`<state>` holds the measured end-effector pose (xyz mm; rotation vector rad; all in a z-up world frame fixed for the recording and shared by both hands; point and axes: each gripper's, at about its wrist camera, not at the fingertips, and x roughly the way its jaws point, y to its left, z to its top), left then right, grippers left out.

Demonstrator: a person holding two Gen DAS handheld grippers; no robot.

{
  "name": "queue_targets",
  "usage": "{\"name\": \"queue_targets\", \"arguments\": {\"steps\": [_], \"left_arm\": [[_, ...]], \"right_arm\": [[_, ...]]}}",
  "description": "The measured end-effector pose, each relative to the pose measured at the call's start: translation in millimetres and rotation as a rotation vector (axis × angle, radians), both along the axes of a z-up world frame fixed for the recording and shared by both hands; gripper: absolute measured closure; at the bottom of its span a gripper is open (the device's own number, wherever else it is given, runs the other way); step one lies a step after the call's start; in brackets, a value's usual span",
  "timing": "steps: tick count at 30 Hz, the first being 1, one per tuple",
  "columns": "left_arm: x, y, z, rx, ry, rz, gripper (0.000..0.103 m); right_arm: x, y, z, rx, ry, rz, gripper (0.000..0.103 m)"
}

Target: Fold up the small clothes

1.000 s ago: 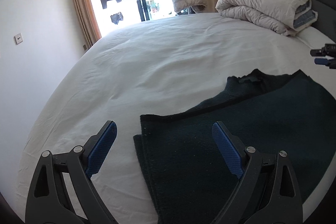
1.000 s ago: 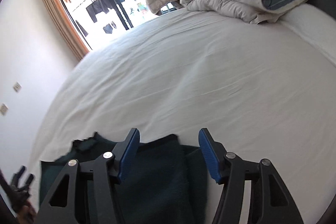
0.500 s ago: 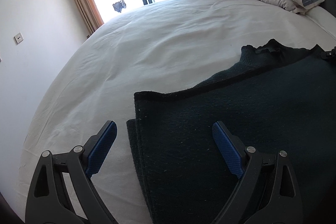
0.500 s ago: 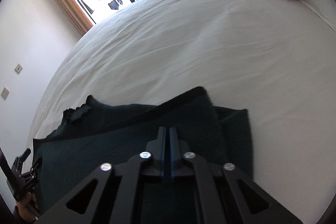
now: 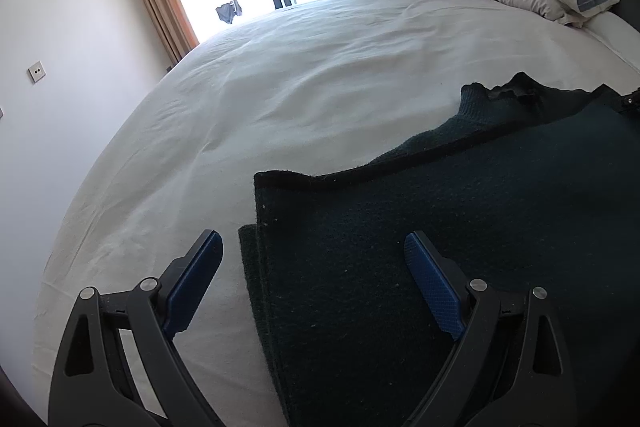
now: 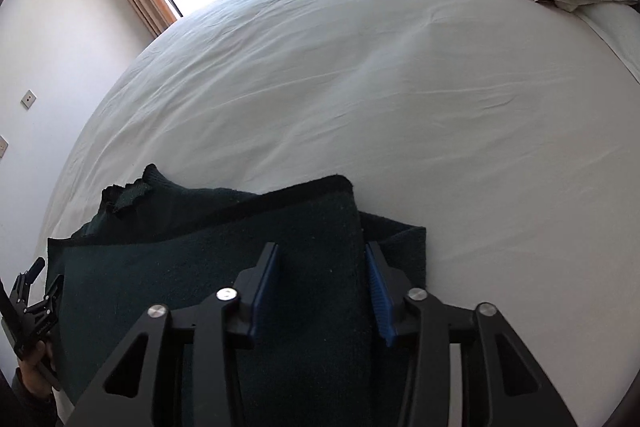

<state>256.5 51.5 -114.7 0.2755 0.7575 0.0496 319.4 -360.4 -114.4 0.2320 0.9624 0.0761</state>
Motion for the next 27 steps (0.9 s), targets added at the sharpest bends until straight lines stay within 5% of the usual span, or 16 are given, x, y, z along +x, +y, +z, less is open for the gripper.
{"name": "queue_targets", "arguments": {"steps": [4, 15, 21, 25, 27], "left_arm": [[-1, -2, 0, 0.014, -0.011, 0.006, 0.01], [12, -9, 2, 0.074, -0.023, 0.004, 0.01], [25, -3, -6, 0.055, 0.008, 0.012, 0.008], [13, 0, 9, 0.074, -0.024, 0.04, 0.008], [-1, 2, 22, 0.025, -0.029, 0.04, 0.008]], "right_arm": [[-6, -2, 3, -0.061, -0.021, -0.038, 0.097], [-24, -47, -5, 0.015, -0.061, -0.239, 0.099], [-21, -48, -16, -0.013, -0.039, -0.226, 0.097], [-44, -54, 5, 0.049, -0.052, -0.302, 0.059], [-70, -41, 27, 0.068, -0.136, -0.272, 0.059]]}}
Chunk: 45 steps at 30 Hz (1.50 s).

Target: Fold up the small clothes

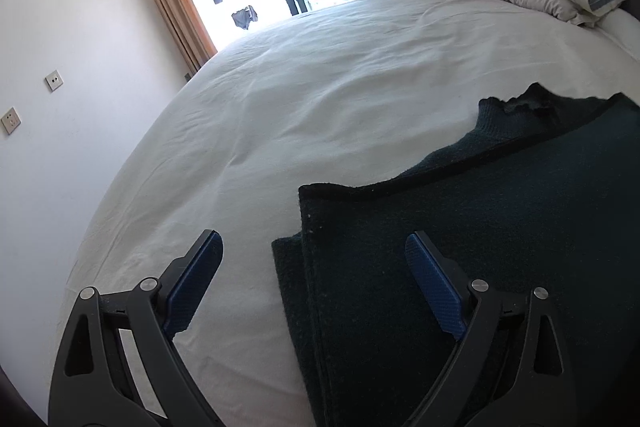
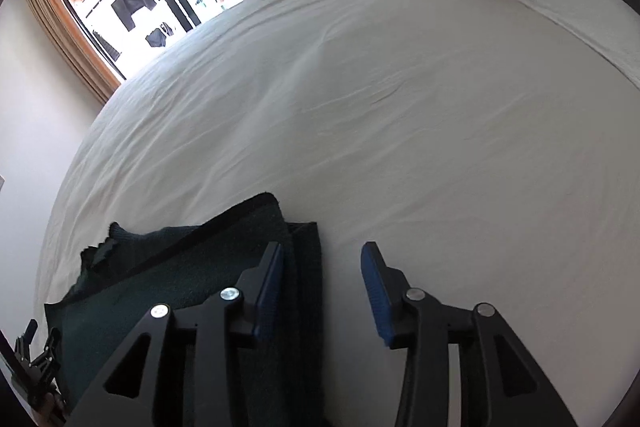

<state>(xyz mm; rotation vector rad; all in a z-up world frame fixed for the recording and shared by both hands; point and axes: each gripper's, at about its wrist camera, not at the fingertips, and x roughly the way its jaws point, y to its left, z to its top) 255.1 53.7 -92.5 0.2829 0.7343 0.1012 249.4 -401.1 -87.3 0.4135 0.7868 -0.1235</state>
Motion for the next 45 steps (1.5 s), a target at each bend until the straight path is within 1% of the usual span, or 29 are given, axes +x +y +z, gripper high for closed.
{"name": "queue_targets", "arguments": {"steps": [2, 3, 5, 6, 8, 9, 11, 12, 13, 14, 16, 18, 19, 20, 21, 22, 23, 25, 28, 29, 30, 31, 33, 36, 38, 39, 40, 42, 45], "left_arm": [[-18, -1, 12, -0.077, 0.006, -0.006, 0.008], [-27, -3, 15, -0.117, 0.015, -0.014, 0.008], [-44, -11, 12, -0.195, 0.07, -0.049, 0.008], [-54, -17, 10, -0.199, 0.092, -0.056, 0.008], [-73, -29, 4, -0.178, 0.088, -0.077, 0.008], [-78, -32, -5, -0.162, 0.102, -0.085, 0.008], [-81, -32, -29, -0.13, 0.154, -0.088, 0.008], [-86, -27, -33, -0.133, 0.138, -0.097, 0.007], [-89, -23, -31, -0.149, 0.132, -0.099, 0.007], [-89, -17, -32, -0.168, 0.141, -0.093, 0.007], [-88, -6, -35, -0.202, 0.16, -0.087, 0.006], [-87, 3, -39, -0.244, 0.165, -0.09, 0.003], [-86, 6, -40, -0.254, 0.168, -0.086, 0.001], [-85, 7, -42, -0.254, 0.168, -0.083, 0.0], [-84, 8, -42, -0.246, 0.166, -0.082, 0.0], [-84, 7, -43, -0.238, 0.164, -0.082, 0.0], [-84, 7, -43, -0.235, 0.162, -0.083, 0.0], [-83, 10, -43, -0.25, 0.161, -0.085, 0.0], [-86, 13, -43, -0.256, 0.16, -0.083, 0.0], [-89, 14, -43, -0.251, 0.158, -0.082, 0.0], [-90, 13, -43, -0.247, 0.157, -0.081, 0.0], [-89, 12, -43, -0.247, 0.155, -0.081, 0.0], [-89, 13, -44, -0.253, 0.153, -0.081, 0.0], [-90, 14, -44, -0.259, 0.149, -0.082, 0.0], [-90, 14, -44, -0.259, 0.148, -0.081, 0.0], [-90, 14, -45, -0.258, 0.149, -0.081, 0.0], [-91, 16, -44, -0.259, 0.15, -0.081, 0.0], [-92, 16, -44, -0.261, 0.151, -0.081, 0.0], [-91, 17, -44, -0.261, 0.151, -0.081, 0.0]], "right_arm": [[-28, 28, 11, 0.084, -0.073, 0.12, 0.058], [-39, 45, 10, 0.125, -0.088, 0.201, 0.058], [-57, 85, -4, 0.184, -0.073, 0.366, 0.058], [-63, 104, -15, 0.195, -0.039, 0.425, 0.058], [-74, 129, -41, 0.179, 0.025, 0.503, 0.058], [-81, 132, -49, 0.144, 0.013, 0.504, 0.058], [-91, 121, -53, 0.152, -0.046, 0.487, 0.065], [-91, 108, -55, 0.173, -0.04, 0.45, 0.075], [-90, 94, -56, 0.167, -0.025, 0.406, 0.096], [-91, 80, -58, 0.138, -0.004, 0.36, 0.103], [-94, 54, -58, 0.16, -0.001, 0.313, 0.103], [-102, 45, -47, 0.117, 0.001, 0.242, 0.103], [-104, 46, -40, 0.108, -0.003, 0.208, 0.091], [-107, 50, -35, 0.136, -0.011, 0.19, 0.082], [-109, 59, -31, 0.213, -0.041, 0.228, 0.074], [-110, 76, -27, 0.277, -0.069, 0.29, 0.072], [-109, 98, -24, 0.3, -0.079, 0.351, 0.071], [-104, 146, -26, 0.337, -0.058, 0.487, 0.064], [-87, 202, -48, 0.325, 0.03, 0.609, 0.063], [-82, 209, -58, 0.308, 0.066, 0.617, 0.062], [-87, 207, -63, 0.301, 0.053, 0.613, 0.064], [-87, 200, -64, 0.32, 0.032, 0.615, 0.069], [-87, 179, -65, 0.348, 0.04, 0.578, 0.08], [-103, 131, -63, 0.327, 0.021, 0.441, 0.085], [-113, 104, -59, 0.332, 0.002, 0.334, 0.085], [-118, 96, -55, 0.315, -0.009, 0.282, 0.079], [-125, 93, -50, 0.291, -0.024, 0.243, 0.067], [-126, 105, -43, 0.323, -0.062, 0.273, 0.061], [-126, 146, -35, 0.352, -0.074, 0.406, 0.061]]}}
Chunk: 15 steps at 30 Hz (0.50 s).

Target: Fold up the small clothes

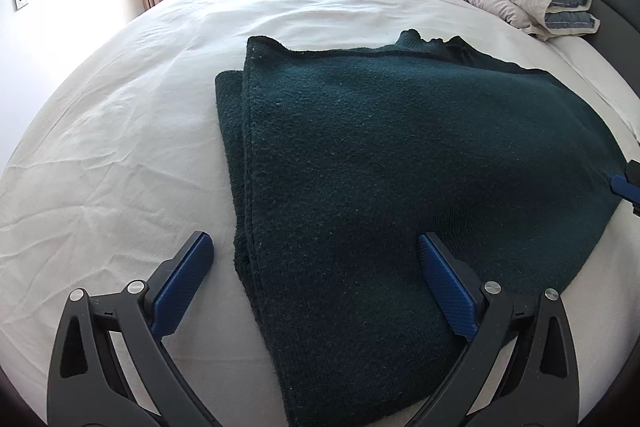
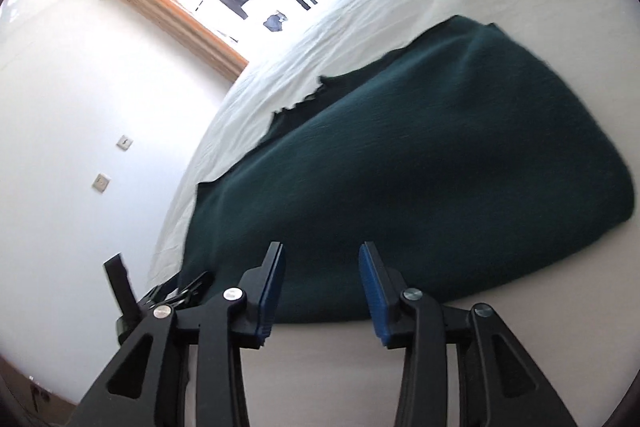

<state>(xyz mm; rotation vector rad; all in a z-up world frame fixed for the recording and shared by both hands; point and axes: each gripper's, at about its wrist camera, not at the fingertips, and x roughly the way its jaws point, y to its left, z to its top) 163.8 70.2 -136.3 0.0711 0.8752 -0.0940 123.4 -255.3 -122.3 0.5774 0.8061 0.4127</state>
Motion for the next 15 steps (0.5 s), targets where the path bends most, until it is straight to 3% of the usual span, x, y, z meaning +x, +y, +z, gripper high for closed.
{"name": "queue_targets", "arguments": {"steps": [4, 6, 11, 15], "left_arm": [[0, 0, 0, 0.0, 0.0, 0.0, 0.0], [0, 0, 0, -0.001, 0.0, -0.001, 0.0], [1, 1, 0, -0.012, 0.002, -0.001, 0.0], [-9, 17, 9, -0.103, 0.004, 0.047, 0.0]], "right_arm": [[8, 47, -9, -0.02, 0.021, 0.13, 0.056], [9, 46, -24, -0.044, 0.074, 0.13, 0.053], [0, 26, -23, 0.039, 0.044, 0.096, 0.054], [-15, 16, -16, 0.093, -0.027, 0.031, 0.045]]}}
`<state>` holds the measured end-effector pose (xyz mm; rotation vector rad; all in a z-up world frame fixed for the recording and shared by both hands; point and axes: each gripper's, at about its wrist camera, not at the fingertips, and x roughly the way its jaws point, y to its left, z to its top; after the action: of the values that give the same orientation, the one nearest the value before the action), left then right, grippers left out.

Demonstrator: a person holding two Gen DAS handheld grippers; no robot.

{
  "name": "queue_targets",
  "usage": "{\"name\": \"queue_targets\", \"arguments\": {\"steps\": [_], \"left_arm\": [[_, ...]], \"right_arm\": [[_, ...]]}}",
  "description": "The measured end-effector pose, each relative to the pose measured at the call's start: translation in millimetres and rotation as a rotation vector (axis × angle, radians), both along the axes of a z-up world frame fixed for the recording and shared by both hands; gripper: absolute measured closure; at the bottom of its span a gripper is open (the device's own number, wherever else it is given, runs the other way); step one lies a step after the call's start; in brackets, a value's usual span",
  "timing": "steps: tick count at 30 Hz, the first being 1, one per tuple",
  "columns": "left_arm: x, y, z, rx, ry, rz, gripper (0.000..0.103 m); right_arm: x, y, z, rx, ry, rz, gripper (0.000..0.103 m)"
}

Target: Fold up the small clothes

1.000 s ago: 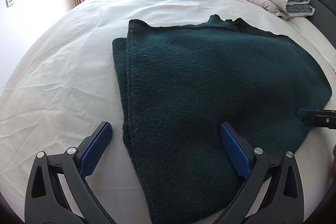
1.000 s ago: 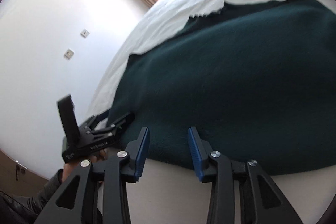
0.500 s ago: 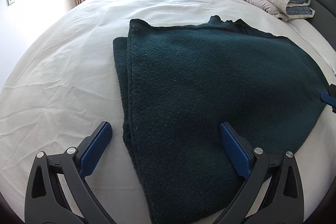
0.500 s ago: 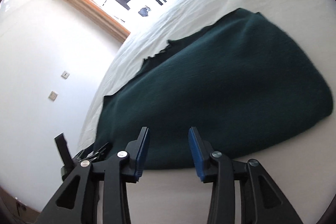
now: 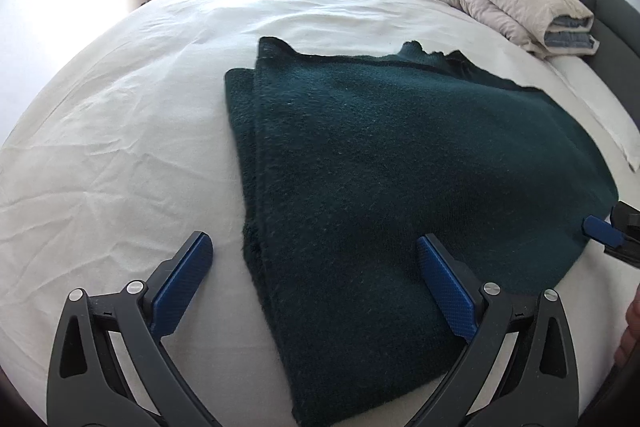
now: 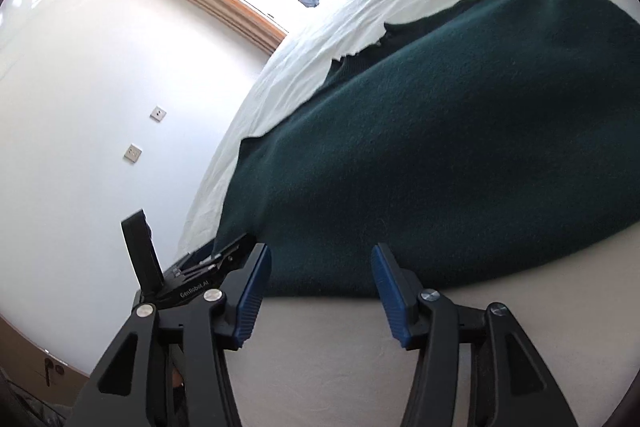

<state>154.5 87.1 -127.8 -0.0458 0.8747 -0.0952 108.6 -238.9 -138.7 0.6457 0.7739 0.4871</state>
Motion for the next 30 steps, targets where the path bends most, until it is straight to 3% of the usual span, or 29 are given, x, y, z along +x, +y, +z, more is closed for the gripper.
{"name": "queue_targets", "arguments": {"steps": [6, 9, 14, 18, 24, 27, 30], "left_arm": [[-62, 60, 13, -0.395, -0.044, 0.203, 0.0], [-87, 67, 7, -0.555, -0.013, 0.249, 0.0], [-92, 46, -1, -0.654, 0.022, 0.231, 0.0], [-86, 42, -7, -0.742, 0.021, 0.286, 0.0], [-74, 36, -17, -0.973, 0.032, 0.35, 0.0], [-71, 32, -21, -1.008, -0.001, 0.371, 0.0], [-70, 43, -27, -1.099, -0.035, 0.409, 0.001]], "right_arm": [[-11, -11, 8, 0.053, -0.059, -0.015, 0.045], [-12, -7, 8, 0.07, -0.055, -0.021, 0.045], [-13, -1, 6, 0.097, -0.054, -0.017, 0.045], [-14, 2, 9, 0.112, -0.063, -0.016, 0.045], [-11, 3, 9, 0.14, -0.061, -0.022, 0.045], [-10, 3, 11, 0.142, -0.06, -0.021, 0.045], [-11, 2, 13, 0.136, -0.067, -0.016, 0.045]]}}
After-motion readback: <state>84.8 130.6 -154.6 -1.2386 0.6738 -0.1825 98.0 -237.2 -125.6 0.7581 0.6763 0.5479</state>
